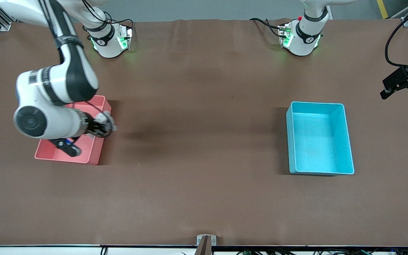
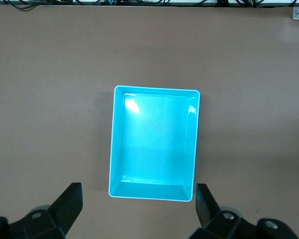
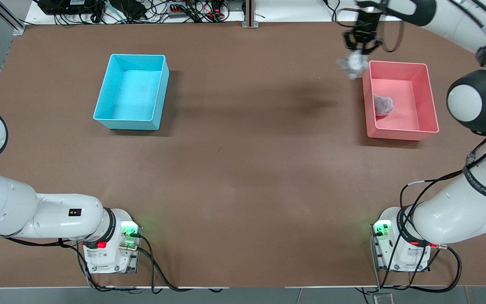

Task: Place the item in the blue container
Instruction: 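Lift the grey plush out of the pink box with the right gripper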

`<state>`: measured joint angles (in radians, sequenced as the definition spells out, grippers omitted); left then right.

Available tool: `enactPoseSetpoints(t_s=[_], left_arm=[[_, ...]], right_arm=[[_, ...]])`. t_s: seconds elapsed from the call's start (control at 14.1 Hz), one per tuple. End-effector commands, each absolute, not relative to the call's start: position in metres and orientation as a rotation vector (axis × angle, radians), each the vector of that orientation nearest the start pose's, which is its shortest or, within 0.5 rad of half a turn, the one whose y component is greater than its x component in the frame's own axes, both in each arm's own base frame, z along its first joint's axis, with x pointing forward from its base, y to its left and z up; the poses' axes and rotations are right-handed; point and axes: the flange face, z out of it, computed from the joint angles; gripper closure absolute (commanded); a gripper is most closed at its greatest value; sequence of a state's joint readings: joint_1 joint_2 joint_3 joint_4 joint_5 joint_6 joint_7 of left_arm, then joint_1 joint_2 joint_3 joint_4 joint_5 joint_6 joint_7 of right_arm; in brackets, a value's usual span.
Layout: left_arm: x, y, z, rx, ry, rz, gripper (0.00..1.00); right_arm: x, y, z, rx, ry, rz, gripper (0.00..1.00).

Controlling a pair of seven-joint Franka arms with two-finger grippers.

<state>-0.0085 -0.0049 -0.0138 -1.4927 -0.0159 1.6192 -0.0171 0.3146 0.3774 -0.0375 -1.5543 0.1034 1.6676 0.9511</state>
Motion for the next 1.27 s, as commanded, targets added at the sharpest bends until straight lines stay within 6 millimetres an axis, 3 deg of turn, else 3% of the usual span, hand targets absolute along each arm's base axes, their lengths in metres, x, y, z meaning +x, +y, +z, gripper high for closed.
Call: enactPoseSetpoints(t_s=[0.0,0.28,0.49,0.64,0.85,0.99,1.13,1.2], left_arm=[[0.554,-0.015,0.675,-3.149,0.015,-0.215,0.00],[0.554,-0.015,0.675,-3.149,0.015,-0.215,0.00],[0.555,-0.012,0.673,-3.148,0.008,-0.210,0.00],[0.556,-0.012,0.671,-3.148,0.008,-0.205,0.00],[0.558,-0.009,0.666,-3.150,0.008,-0.188,0.00],[0.558,-0.010,0.664,-3.152,0.003,-0.181,0.00],[0.558,-0.025,0.664,-3.157,-0.074,-0.180,0.00],[0.558,-0.036,0.662,-3.159,-0.104,-0.170,0.00]], right_arm=[[0.604,0.267,0.388,-2.918,1.247,0.352,1.00],[0.582,0.364,0.335,-2.808,1.446,0.231,0.99],[0.560,0.422,0.290,-2.735,1.544,0.168,0.99],[0.550,0.454,0.267,-2.661,1.588,0.117,0.98],[0.536,0.485,0.236,-2.580,1.608,0.063,0.98],[0.533,0.486,0.222,-2.585,1.611,0.063,0.83],[0.534,0.485,0.220,-2.586,1.612,0.063,0.65],[0.534,0.485,0.220,-2.587,1.612,0.060,0.37]])
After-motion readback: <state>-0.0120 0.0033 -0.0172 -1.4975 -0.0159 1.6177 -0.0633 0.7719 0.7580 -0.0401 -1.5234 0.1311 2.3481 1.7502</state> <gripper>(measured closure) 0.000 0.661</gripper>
